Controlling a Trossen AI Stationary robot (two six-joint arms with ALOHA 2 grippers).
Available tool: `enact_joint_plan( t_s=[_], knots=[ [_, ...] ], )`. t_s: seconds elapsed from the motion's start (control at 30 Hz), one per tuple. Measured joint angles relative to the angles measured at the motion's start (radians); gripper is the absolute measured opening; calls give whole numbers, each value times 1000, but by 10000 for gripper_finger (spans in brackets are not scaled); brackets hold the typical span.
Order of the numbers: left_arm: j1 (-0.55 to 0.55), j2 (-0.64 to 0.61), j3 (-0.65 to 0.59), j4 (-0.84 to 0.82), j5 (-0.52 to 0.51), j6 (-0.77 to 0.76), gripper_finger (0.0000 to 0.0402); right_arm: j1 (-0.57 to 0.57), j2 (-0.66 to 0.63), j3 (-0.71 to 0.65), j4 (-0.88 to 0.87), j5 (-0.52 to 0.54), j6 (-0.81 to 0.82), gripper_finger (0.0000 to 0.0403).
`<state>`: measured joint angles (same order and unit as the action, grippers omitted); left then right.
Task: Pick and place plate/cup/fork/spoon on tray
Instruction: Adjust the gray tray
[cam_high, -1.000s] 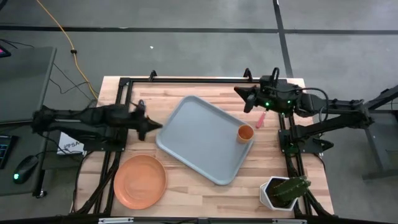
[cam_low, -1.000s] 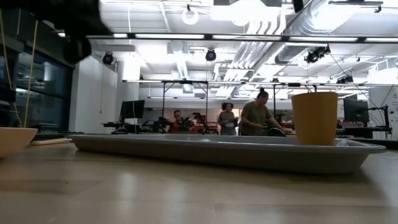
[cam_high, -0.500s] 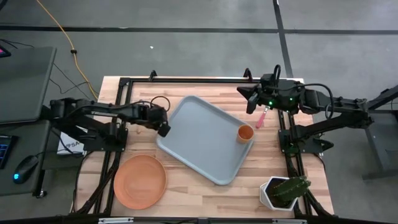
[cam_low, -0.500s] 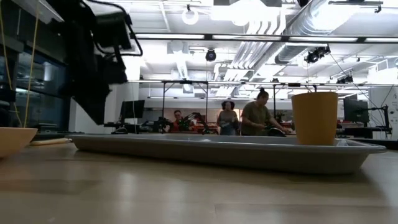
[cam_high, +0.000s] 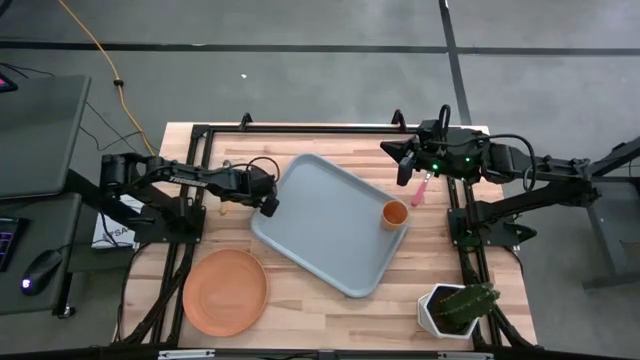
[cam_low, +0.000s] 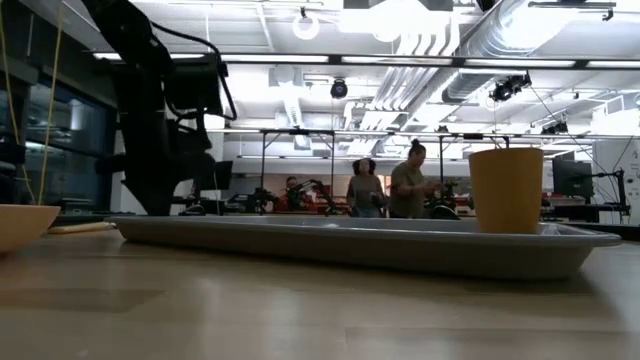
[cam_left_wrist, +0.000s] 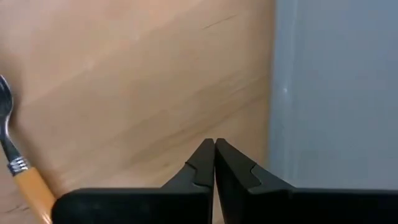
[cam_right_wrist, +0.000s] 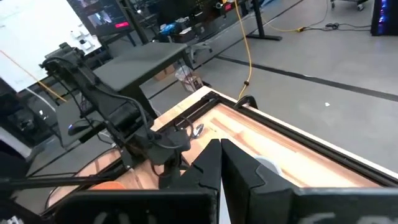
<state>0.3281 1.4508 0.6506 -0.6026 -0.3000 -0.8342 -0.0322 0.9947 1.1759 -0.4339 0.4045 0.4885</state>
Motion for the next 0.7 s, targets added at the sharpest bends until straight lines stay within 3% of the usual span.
enact_joint_plan(
  t_s=[0.27, 0.7],
  knots=[
    [-16, 44, 0, 21, 50, -27, 0, 0, 0, 0, 0, -31, -29, 0],
    [-156, 35, 0, 16, 100, -180, 0, 0, 0, 1, -78, -33, -34, 0]
  ],
)
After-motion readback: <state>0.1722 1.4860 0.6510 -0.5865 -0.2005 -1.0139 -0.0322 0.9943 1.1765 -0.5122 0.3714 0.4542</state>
